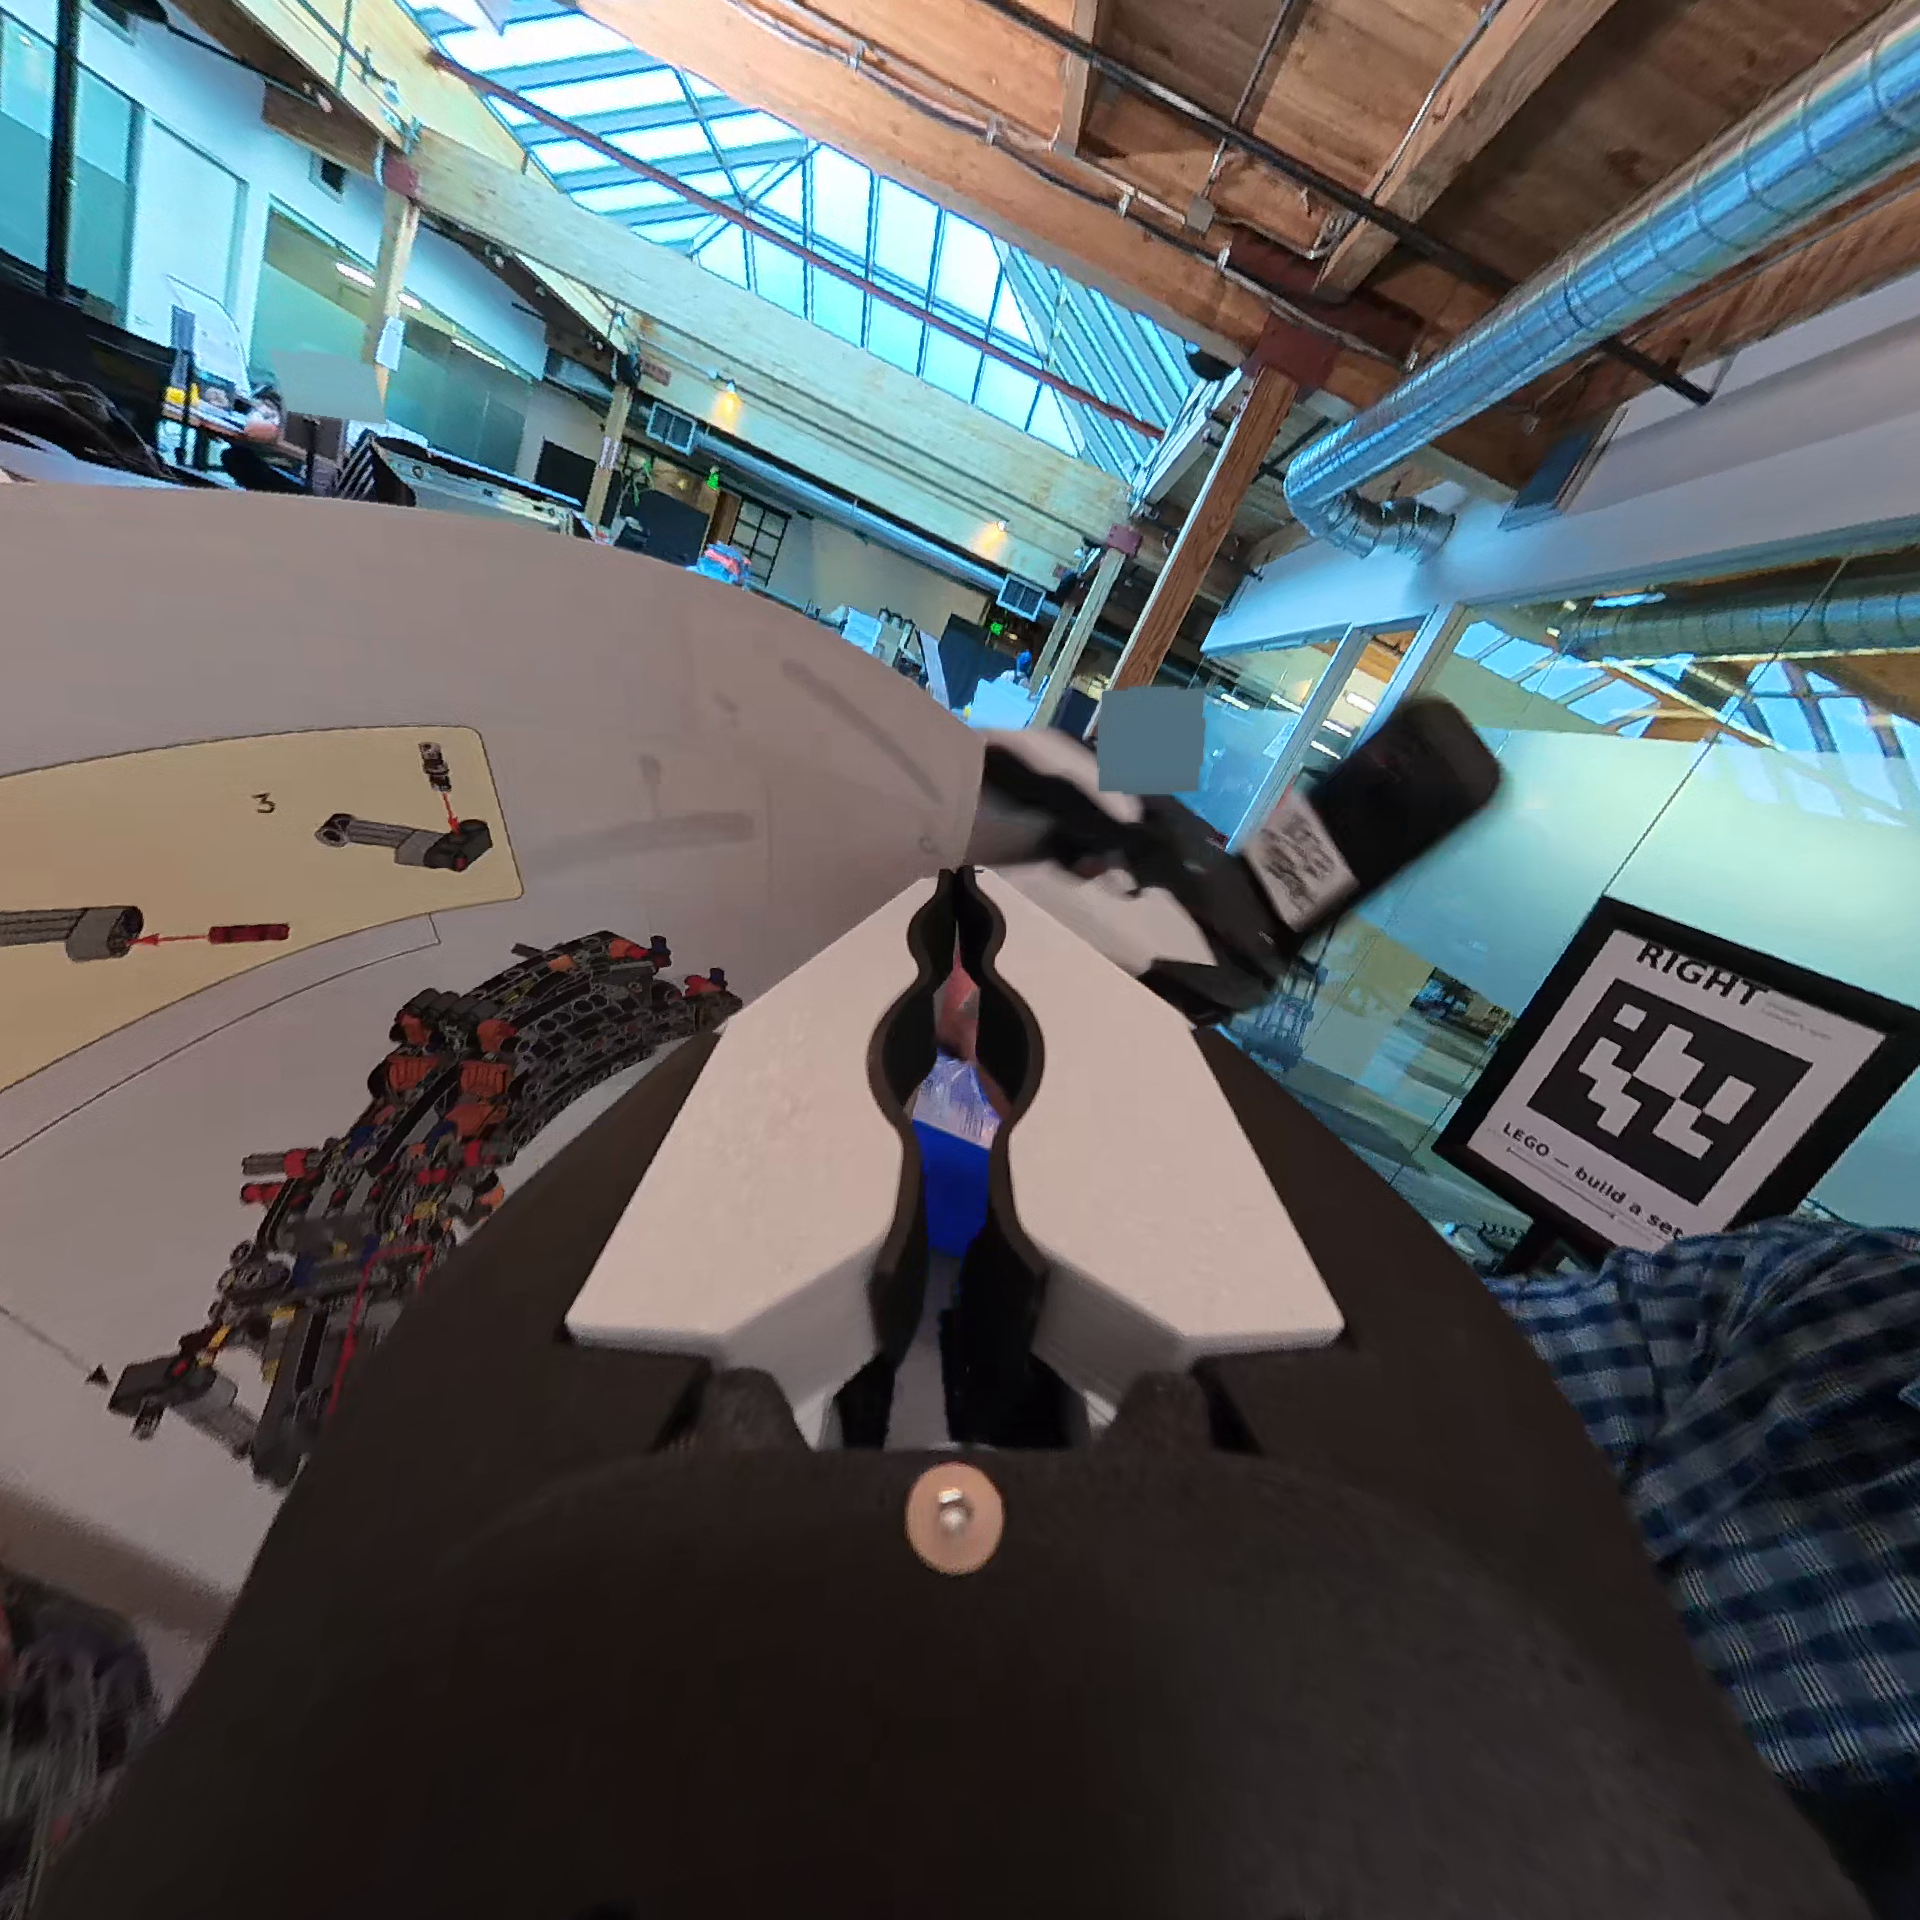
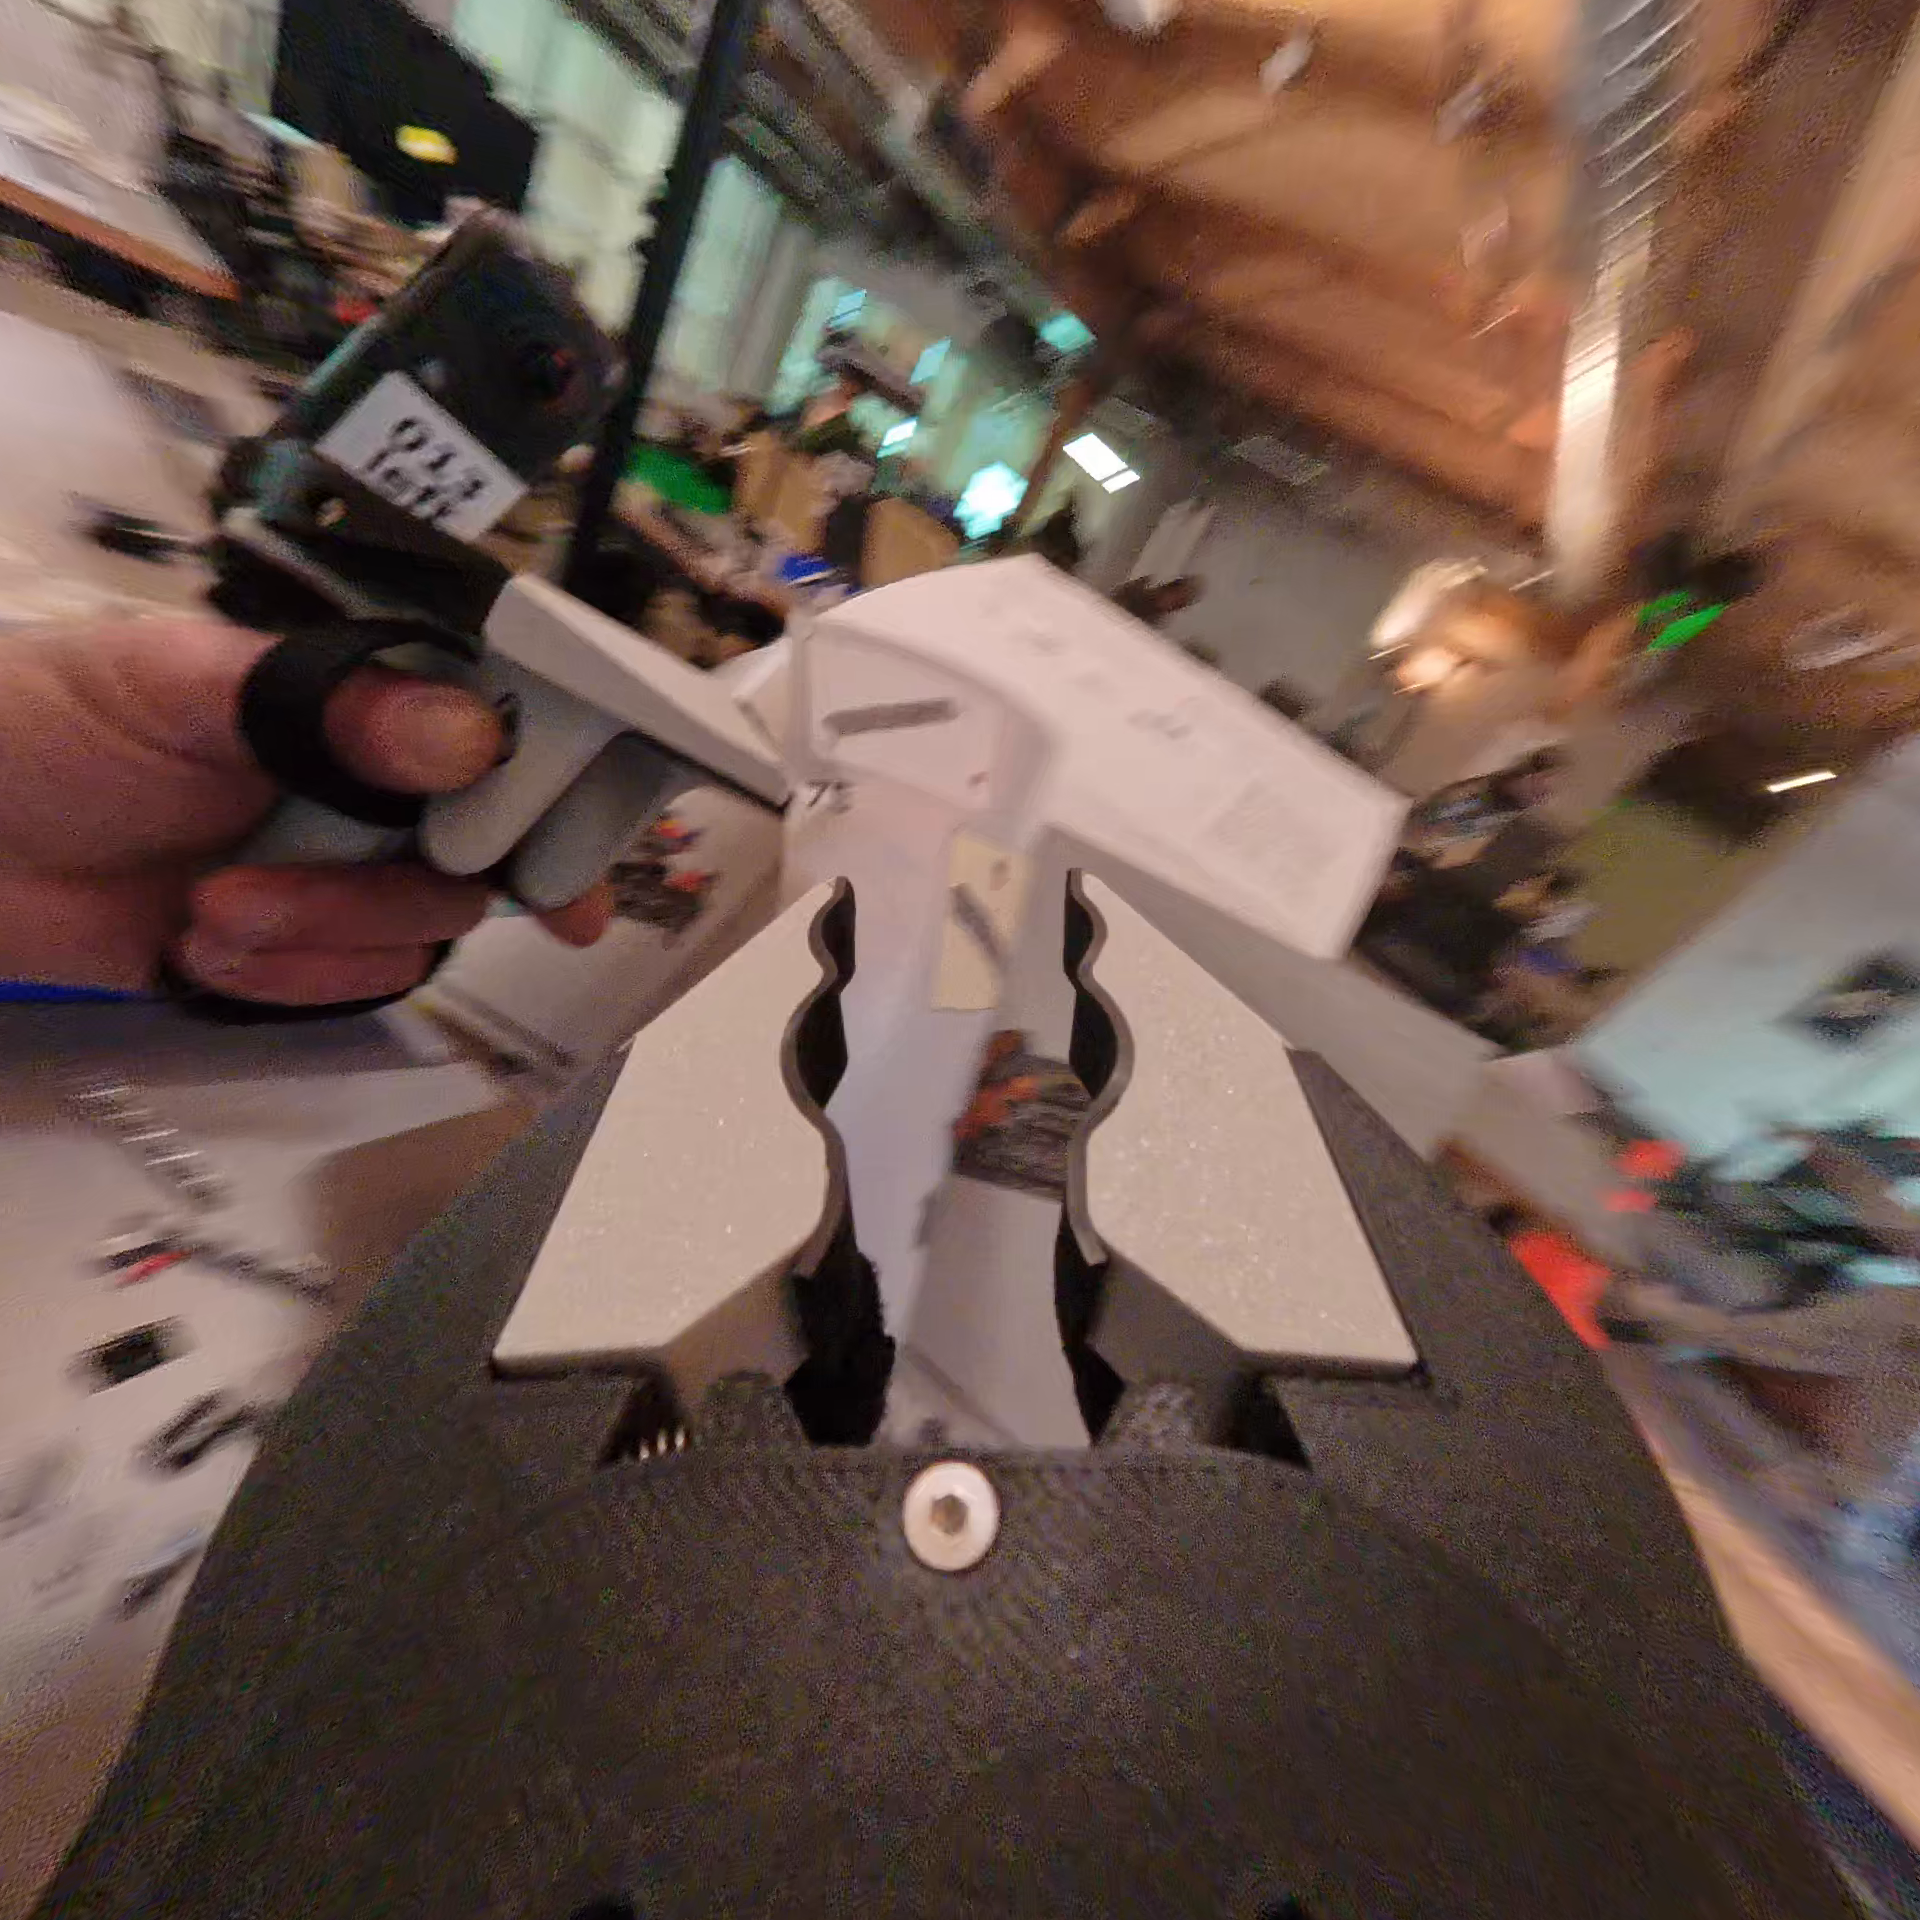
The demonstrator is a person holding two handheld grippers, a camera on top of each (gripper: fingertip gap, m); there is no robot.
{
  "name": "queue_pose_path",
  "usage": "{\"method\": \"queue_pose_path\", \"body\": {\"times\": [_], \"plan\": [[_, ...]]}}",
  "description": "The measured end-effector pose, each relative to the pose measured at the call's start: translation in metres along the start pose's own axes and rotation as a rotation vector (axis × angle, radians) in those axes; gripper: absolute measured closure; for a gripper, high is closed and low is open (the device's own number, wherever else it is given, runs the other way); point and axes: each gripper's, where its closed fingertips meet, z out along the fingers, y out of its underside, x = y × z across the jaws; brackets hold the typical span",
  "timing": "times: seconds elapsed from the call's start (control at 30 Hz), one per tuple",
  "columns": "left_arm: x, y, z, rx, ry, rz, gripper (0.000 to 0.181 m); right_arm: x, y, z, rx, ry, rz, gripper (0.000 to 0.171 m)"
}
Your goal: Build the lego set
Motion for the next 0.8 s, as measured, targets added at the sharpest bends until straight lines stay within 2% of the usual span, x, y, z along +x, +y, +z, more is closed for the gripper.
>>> {"method": "queue_pose_path", "body": {"times": [0.07, 0.17, 0.23, 0.33, 0.47, 0.8], "plan": [[0.004, 0.000, -0.008, -0.012, -0.005, 0.005, 0.181, -0.021, 0.014, 0.013, -0.029, -0.142, 0.087, 0.143], [0.011, -0.004, -0.025, -0.011, -0.013, 0.025, 0.181, -0.041, 0.018, 0.027, 0.008, -0.220, 0.123, 0.159], [0.006, -0.004, -0.037, -0.013, -0.065, 0.038, 0.181, -0.055, 0.017, 0.036, 0.019, -0.262, 0.148, 0.162], [-0.003, -0.006, -0.052, 0.008, -0.118, 0.036, 0.181, -0.068, 0.017, 0.053, 0.015, -0.289, 0.166, 0.160], [-0.023, -0.009, -0.069, 0.023, -0.232, 0.039, 0.154, -0.074, 0.022, 0.072, -0.006, -0.304, 0.180, 0.162], [-0.071, -0.015, -0.076, 0.092, -0.357, -0.017, 0.138, -0.069, 0.040, 0.083, 0.011, -0.386, 0.279, 0.168]]}}
